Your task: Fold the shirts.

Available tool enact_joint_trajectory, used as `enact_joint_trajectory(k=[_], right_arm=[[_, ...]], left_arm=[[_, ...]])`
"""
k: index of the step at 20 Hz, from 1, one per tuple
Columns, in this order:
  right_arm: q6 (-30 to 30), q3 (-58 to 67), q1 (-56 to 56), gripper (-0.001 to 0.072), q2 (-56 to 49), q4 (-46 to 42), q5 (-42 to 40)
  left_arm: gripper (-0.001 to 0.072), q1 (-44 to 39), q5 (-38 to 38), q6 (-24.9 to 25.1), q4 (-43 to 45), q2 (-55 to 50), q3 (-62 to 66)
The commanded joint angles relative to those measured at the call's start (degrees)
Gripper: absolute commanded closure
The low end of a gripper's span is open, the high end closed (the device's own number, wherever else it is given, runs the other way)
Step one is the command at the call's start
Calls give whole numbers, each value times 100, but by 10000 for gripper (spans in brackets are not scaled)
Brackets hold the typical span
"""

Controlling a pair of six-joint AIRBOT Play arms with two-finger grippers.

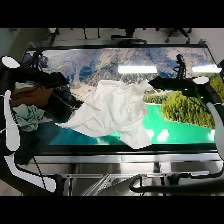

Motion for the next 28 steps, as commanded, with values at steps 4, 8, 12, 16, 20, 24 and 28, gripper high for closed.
enact_joint_trajectory(k=[4,8,12,16,20,24,28], right_arm=[[1241,-1217,-817,319,938,-1818,1635],[1198,-2634,-393,313,1217,-1808,1239],[1200,-2964,343,192,968,-1808,774],[1045,-2964,876,279,568,-1412,481],[660,-2962,990,280,229,-748,293],[369,-2957,990,534,160,-332,323],[144,-2942,990,627,160,107,422]], left_arm=[[2,704,-1097,177,437,793,-1775],[2,852,-446,474,994,1539,-3668],[2,870,-168,514,1368,1617,-4374],[2,828,-57,568,1464,1617,-4579],[3,612,468,566,1606,1617,-4579],[3,345,1231,566,1606,1615,-4336],[4,24,1211,608,1609,1294,-4072]])
